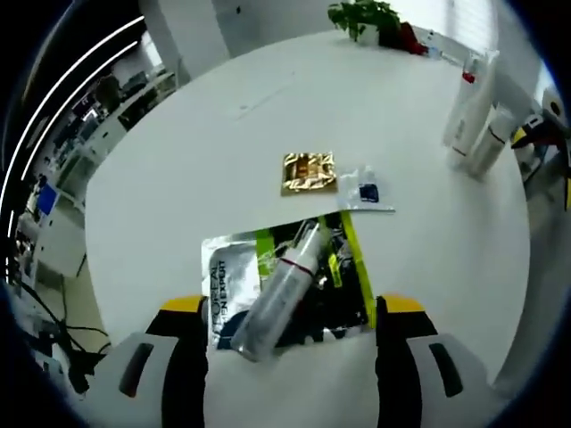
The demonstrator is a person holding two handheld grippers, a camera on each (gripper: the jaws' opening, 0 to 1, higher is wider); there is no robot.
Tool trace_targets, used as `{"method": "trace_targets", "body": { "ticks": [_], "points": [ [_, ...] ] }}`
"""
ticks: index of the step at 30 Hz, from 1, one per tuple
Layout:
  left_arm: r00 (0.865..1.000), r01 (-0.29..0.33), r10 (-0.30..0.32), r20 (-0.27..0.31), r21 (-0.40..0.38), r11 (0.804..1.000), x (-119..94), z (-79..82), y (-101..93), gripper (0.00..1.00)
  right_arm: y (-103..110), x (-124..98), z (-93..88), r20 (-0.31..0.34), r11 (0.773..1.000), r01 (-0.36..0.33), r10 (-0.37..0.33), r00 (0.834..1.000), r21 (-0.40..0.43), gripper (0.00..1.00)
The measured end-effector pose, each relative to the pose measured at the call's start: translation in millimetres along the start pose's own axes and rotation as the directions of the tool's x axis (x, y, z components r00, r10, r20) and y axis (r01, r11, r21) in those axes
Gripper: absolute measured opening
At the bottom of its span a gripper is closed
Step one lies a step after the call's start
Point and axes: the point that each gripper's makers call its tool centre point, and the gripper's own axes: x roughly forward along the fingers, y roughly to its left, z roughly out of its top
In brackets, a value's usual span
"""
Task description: Arrange the skincare products in the storage area until every visible bottle or jar stands upright without overlapping.
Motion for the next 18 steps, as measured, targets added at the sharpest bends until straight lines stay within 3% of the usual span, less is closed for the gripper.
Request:
{"method": "trace_targets", "body": {
  "ticks": [4,9,18],
  "points": [
    [0.999,0.027,-0.026,-0.039,0.029,0.999,13.3,-2.4,3.7,0.67,-0.3,-0.1,-0.7,-0.003,1.0,0.002,-0.002,1.0,0.008,0.96],
    [0.994,0.062,-0.054,-0.095,0.078,0.995,10.9,-7.5,-1.1,0.61,0.9,0.7,-3.0,-0.016,1.0,0.002,-0.002,1.0,0.007,0.96],
    [0.985,0.104,-0.083,-0.152,0.137,0.985,22.1,-9.8,2.5,0.46,3.7,3.4,-10.6,-0.067,0.998,0.002,-0.007,0.998,-0.061,0.96]
  ]
}}
